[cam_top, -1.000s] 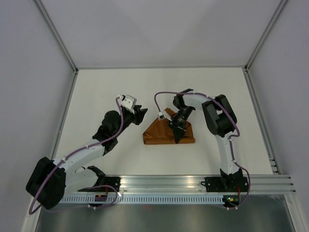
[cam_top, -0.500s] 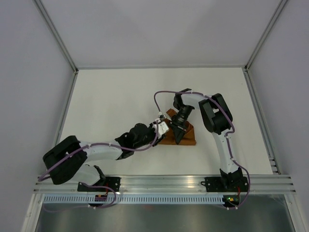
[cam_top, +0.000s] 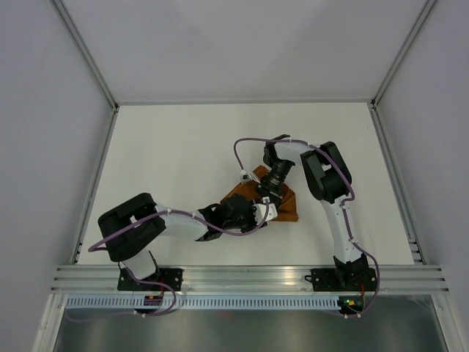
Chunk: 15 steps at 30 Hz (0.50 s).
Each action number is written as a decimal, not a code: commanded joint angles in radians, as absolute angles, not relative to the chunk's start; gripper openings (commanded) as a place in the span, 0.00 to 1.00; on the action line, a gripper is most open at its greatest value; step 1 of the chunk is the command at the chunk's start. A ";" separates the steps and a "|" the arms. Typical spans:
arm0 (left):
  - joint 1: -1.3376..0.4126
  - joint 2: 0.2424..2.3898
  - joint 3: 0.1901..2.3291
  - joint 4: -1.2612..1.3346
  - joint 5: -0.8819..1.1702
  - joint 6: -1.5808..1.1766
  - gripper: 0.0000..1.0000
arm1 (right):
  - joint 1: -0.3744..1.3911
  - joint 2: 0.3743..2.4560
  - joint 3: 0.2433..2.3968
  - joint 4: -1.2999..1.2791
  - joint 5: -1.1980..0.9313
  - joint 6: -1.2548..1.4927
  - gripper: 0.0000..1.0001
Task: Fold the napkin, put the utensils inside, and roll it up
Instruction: Roll the napkin with the utensil
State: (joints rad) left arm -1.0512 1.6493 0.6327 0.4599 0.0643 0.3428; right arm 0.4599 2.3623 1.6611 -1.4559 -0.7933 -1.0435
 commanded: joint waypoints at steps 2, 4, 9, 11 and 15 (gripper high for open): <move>-1.062 1.670 0.664 0.459 0.098 0.406 0.52 | 0.456 2.431 1.667 -1.285 -0.646 -1.094 0.01; -1.062 1.690 0.666 0.457 0.086 0.413 0.52 | 0.454 2.434 1.672 -1.289 -0.646 -1.094 0.00; -1.062 1.730 0.684 0.460 0.080 0.425 0.52 | 0.454 2.436 1.672 -1.290 -0.644 -1.092 0.00; -1.062 1.747 0.690 0.457 0.081 0.426 0.47 | 0.454 2.436 1.672 -1.290 -0.644 -1.091 0.00; -1.058 1.773 0.706 0.434 0.086 0.426 0.28 | 0.454 2.434 1.671 -1.289 -0.646 -1.089 0.01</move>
